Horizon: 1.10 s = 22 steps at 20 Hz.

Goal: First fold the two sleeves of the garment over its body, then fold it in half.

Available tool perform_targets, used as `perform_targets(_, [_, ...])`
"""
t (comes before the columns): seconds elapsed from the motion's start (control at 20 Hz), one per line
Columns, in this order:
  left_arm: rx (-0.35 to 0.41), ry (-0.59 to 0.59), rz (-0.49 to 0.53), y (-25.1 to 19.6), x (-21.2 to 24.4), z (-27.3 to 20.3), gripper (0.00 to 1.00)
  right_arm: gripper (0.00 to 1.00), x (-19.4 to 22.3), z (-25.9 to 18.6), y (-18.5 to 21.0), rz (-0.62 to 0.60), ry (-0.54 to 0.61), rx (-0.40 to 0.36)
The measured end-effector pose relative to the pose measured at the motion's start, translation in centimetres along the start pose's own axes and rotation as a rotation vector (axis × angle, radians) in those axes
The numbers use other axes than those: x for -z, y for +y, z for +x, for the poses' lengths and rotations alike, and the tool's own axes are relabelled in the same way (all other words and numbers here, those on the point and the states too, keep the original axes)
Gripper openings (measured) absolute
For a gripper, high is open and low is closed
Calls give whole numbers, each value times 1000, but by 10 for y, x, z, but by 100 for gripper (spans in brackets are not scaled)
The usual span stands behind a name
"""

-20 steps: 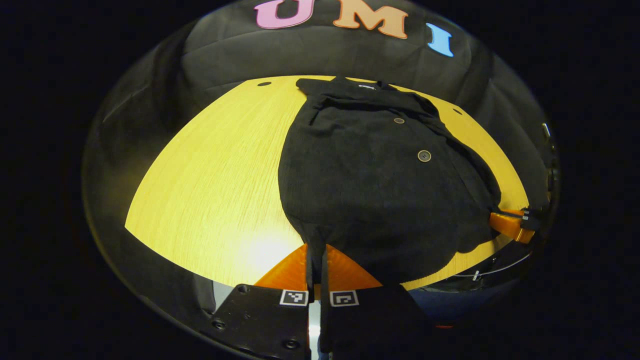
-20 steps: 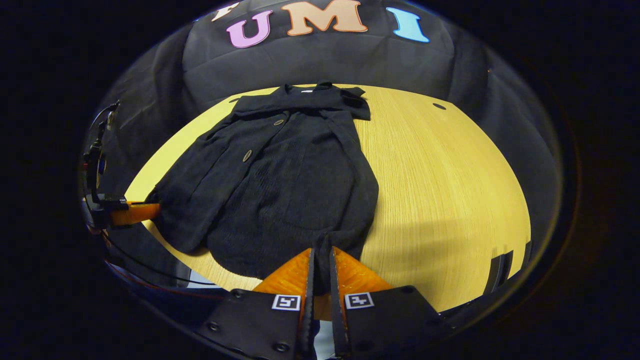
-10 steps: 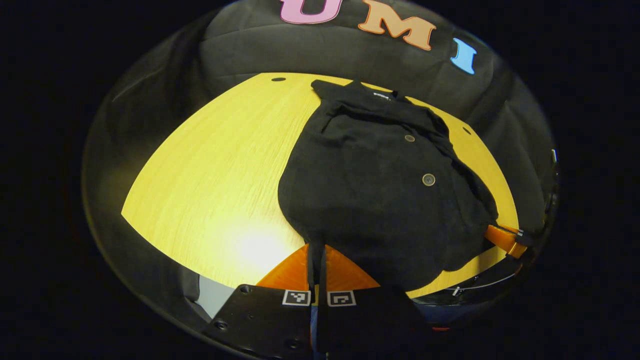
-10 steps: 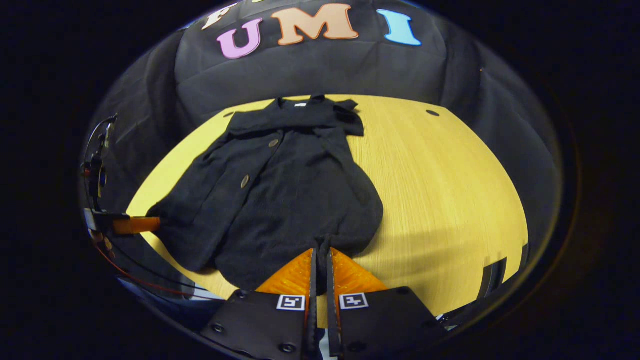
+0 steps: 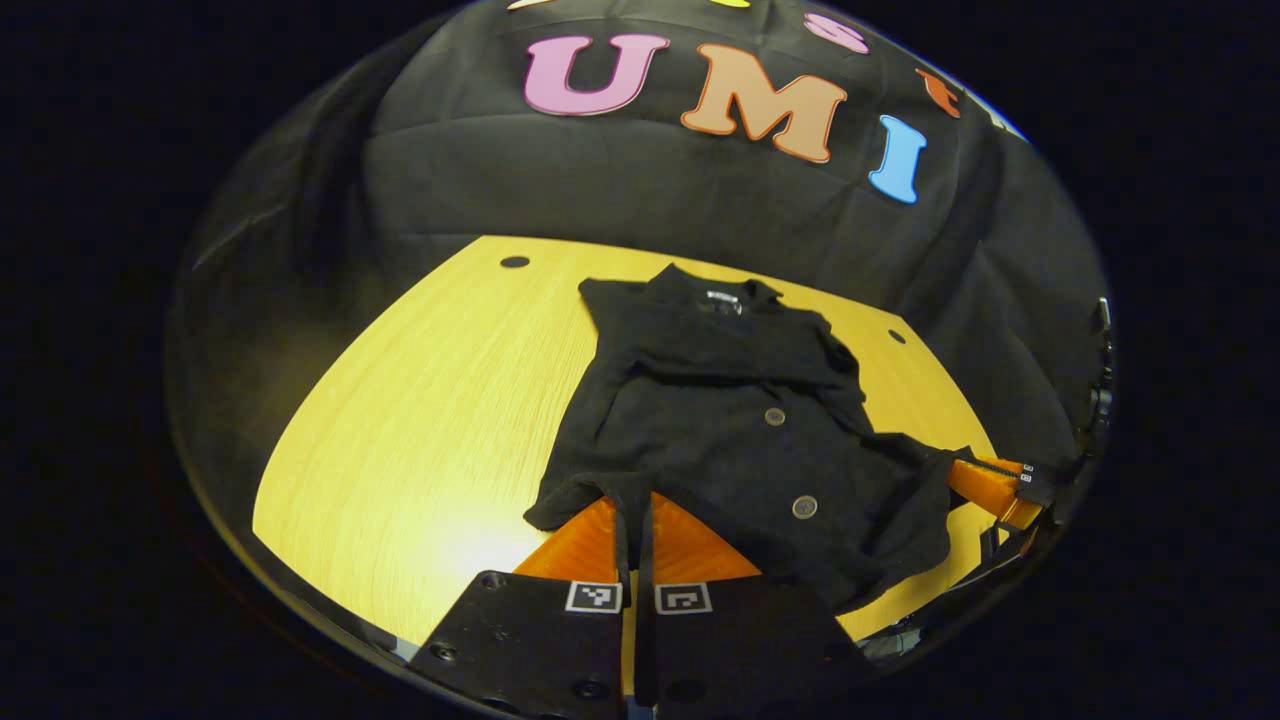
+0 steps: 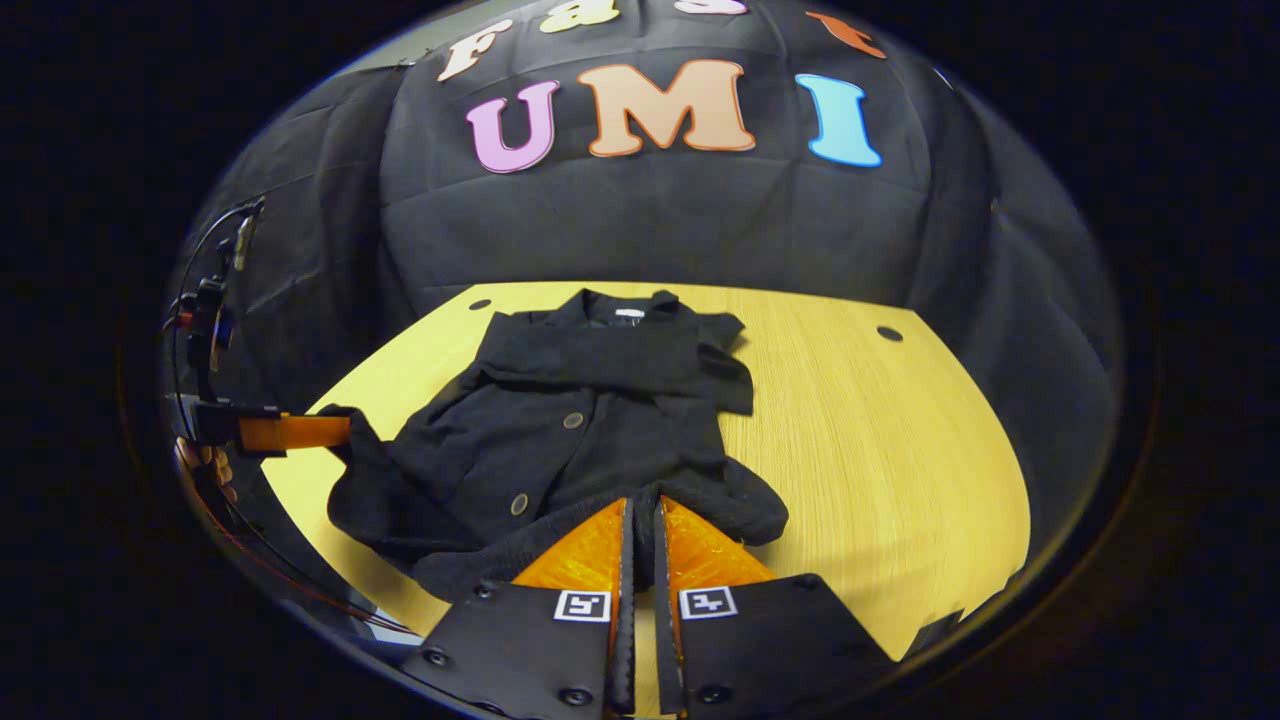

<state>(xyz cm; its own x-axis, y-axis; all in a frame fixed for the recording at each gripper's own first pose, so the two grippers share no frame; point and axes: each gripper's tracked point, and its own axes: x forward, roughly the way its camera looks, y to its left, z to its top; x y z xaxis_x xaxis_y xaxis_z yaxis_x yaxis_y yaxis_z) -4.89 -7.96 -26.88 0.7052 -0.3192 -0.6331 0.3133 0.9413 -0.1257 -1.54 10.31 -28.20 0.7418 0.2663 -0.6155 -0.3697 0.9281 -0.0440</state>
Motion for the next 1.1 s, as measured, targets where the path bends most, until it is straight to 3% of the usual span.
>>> perform_targets(0.2, [23,-84,75,-12,-49,17,0,11,-48,7,-7,-23,-68,15])
perform_targets(0.4, [62,-109,21,-22,-87,34,0,11,-87,16,-16,-39,-111,36])
perform_targets(0.9, [31,-215,4,-5,-175,63,0,14,-178,44,-38,-89,-213,74])
perform_targets(1.1, [8,-230,2,5,-200,87,0,11,-211,67,-48,-90,-232,72])
